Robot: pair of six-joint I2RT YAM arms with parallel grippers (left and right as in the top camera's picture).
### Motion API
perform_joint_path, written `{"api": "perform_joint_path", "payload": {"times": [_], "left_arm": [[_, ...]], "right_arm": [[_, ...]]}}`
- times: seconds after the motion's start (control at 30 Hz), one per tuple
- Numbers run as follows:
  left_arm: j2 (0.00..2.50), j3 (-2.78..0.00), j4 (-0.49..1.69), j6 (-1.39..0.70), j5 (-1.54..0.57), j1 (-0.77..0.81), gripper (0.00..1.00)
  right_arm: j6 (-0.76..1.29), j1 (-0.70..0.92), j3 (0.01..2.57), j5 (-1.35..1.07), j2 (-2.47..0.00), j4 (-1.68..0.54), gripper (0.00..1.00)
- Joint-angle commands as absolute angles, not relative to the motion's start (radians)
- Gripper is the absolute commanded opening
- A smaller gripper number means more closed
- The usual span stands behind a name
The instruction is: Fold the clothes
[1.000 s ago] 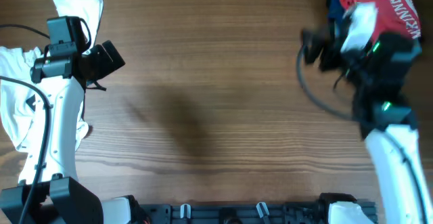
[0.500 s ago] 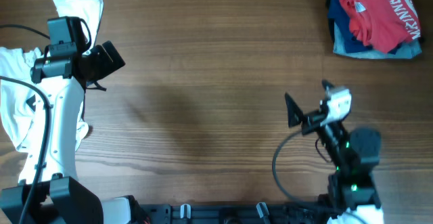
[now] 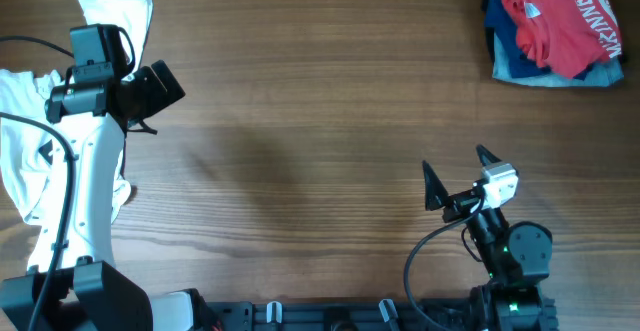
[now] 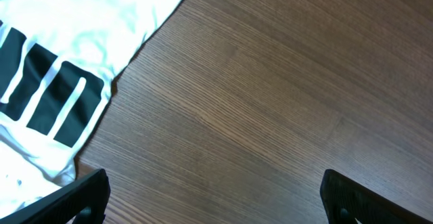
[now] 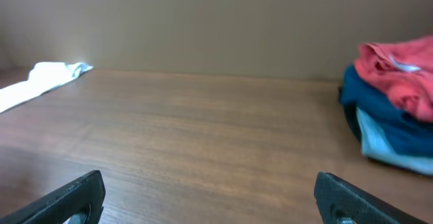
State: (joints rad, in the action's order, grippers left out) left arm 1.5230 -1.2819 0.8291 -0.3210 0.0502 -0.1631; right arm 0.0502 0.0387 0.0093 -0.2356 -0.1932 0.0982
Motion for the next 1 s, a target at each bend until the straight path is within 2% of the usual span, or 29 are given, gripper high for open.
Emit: {"api": "perform_joint_path", "payload": {"times": [0.0,0.23,0.97], "left_arm": [[1.522,-1.276,0.827,-0.323,0.041,-0.167,1.0],[1.522,-1.276,0.827,-0.323,0.041,-0.167,1.0],[1.522,-1.276,0.827,-0.323,0.041,-0.167,1.0]], "right_arm": [[0.107,0.043,0.005,-0.146,-0.121,0.039,1.0],[0.058,0.042,0.005,-0.119,-0.002,0.009,1.0],[0.056,0.042,0.005,-0.119,-0.007,0.008,1.0]]}}
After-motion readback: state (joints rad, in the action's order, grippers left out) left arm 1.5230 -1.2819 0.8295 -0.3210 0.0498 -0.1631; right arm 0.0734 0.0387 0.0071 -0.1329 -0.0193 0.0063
